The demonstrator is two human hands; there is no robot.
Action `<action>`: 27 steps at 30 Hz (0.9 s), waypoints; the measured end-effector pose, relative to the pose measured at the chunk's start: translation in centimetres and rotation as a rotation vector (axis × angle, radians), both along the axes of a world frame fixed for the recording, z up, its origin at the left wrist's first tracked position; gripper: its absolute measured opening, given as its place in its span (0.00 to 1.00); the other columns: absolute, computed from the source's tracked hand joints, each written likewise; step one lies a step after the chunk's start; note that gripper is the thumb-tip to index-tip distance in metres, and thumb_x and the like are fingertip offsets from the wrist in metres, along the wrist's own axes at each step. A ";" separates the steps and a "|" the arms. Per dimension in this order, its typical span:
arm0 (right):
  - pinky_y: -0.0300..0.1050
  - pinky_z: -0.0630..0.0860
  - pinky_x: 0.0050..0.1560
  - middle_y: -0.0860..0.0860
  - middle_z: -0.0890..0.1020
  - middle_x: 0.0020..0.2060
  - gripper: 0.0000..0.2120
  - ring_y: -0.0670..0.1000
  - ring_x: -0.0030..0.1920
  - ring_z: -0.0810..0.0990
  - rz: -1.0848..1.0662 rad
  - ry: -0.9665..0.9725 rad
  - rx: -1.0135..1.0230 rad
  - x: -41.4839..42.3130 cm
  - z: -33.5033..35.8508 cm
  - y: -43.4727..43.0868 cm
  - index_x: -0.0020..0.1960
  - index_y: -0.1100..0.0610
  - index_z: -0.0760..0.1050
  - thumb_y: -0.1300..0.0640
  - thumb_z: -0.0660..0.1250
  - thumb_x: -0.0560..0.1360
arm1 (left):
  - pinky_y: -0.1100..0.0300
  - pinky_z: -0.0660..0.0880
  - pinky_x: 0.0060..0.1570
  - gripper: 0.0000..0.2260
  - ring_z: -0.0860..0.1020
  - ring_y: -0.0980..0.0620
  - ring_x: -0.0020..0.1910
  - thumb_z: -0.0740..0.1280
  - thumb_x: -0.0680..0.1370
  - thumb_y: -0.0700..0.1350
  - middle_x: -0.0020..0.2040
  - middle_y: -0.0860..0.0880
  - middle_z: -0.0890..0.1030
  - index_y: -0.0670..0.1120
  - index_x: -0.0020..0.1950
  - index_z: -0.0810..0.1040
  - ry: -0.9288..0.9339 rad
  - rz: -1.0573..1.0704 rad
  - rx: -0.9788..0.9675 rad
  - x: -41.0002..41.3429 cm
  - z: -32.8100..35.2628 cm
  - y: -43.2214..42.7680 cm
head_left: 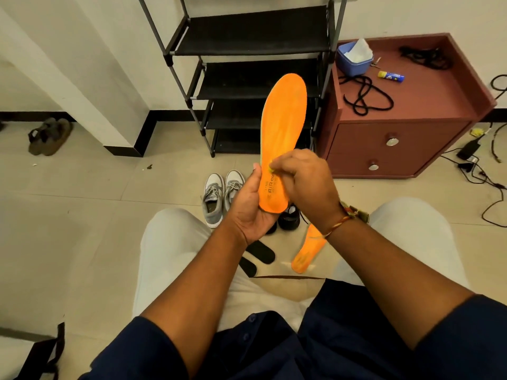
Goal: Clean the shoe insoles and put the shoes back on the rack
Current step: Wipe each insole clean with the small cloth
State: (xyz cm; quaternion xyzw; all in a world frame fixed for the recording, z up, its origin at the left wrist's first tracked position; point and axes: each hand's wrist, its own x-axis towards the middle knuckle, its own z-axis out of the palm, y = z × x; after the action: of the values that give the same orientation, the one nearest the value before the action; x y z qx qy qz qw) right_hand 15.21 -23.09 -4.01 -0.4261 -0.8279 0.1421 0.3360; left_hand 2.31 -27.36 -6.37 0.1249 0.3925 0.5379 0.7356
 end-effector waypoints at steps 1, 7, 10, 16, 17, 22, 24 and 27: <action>0.54 0.80 0.53 0.53 0.85 0.47 0.12 0.57 0.50 0.82 0.056 -0.001 -0.038 -0.4 -0.2 -0.8 0.50 0.58 0.85 0.57 0.64 0.76 | 0.46 0.65 0.75 0.28 0.72 0.39 0.72 0.50 0.85 0.61 0.71 0.37 0.74 0.42 0.70 0.75 0.005 0.008 -0.009 -0.2 0.1 0.1; 0.48 0.78 0.60 0.51 0.85 0.49 0.10 0.53 0.53 0.81 0.278 0.015 -0.144 -1.3 -0.6 -2.8 0.52 0.56 0.85 0.64 0.67 0.75 | 0.50 0.76 0.62 0.33 0.82 0.48 0.52 0.49 0.84 0.63 0.51 0.44 0.84 0.45 0.51 0.88 0.098 0.090 0.016 -2.2 0.2 0.7; 0.43 0.73 0.57 0.53 0.85 0.47 0.10 0.55 0.52 0.80 0.284 -0.065 -0.102 -1.3 -0.7 -2.6 0.51 0.57 0.85 0.67 0.73 0.72 | 0.50 0.76 0.61 0.32 0.83 0.48 0.52 0.48 0.85 0.63 0.51 0.43 0.84 0.45 0.54 0.87 0.081 0.106 0.030 -2.5 0.1 0.6; 0.50 0.78 0.48 0.56 0.83 0.45 0.08 0.60 0.49 0.80 0.039 -0.116 0.109 0.6 -0.4 0.2 0.49 0.61 0.84 0.60 0.74 0.71 | 0.51 0.76 0.61 0.26 0.80 0.44 0.60 0.49 0.85 0.61 0.64 0.40 0.81 0.45 0.68 0.76 0.071 -0.030 0.023 -0.3 0.2 -0.2; 0.51 0.78 0.48 0.56 0.84 0.46 0.09 0.60 0.49 0.80 -0.016 -0.095 0.114 1.0 0.0 0.6 0.49 0.62 0.84 0.58 0.72 0.73 | 0.52 0.78 0.54 0.25 0.81 0.46 0.55 0.49 0.85 0.60 0.59 0.41 0.82 0.45 0.65 0.77 0.089 -0.045 0.022 0.1 0.3 -0.3; 0.54 0.80 0.49 0.56 0.85 0.46 0.19 0.60 0.48 0.81 0.007 -0.043 0.025 0.8 -0.3 0.2 0.49 0.61 0.85 0.51 0.59 0.75 | 0.51 0.76 0.58 0.26 0.79 0.44 0.58 0.49 0.85 0.60 0.63 0.39 0.80 0.44 0.66 0.76 0.116 -0.024 0.005 -0.2 0.3 -0.1; 0.52 0.79 0.51 0.56 0.85 0.46 0.12 0.59 0.48 0.81 0.106 -0.068 -0.027 -0.1 -1.2 -1.2 0.50 0.59 0.84 0.57 0.64 0.75 | 0.49 0.72 0.67 0.28 0.78 0.43 0.62 0.49 0.85 0.61 0.65 0.38 0.79 0.41 0.68 0.76 0.110 0.022 0.003 -1.1 0.2 0.2; 0.48 0.79 0.52 0.55 0.85 0.47 0.10 0.56 0.48 0.82 0.201 -0.054 -0.093 -1.2 -1.5 -2.7 0.51 0.58 0.84 0.61 0.66 0.73 | 0.51 0.74 0.63 0.28 0.79 0.47 0.54 0.50 0.85 0.61 0.58 0.41 0.81 0.41 0.67 0.76 0.112 0.123 0.023 -2.8 -0.1 0.8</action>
State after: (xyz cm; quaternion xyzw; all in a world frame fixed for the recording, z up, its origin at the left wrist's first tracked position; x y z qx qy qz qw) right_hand 14.03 -25.74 -5.53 -0.3596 -0.8677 0.2021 0.2774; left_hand -0.45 -26.53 -6.45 0.1387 0.4337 0.5786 0.6766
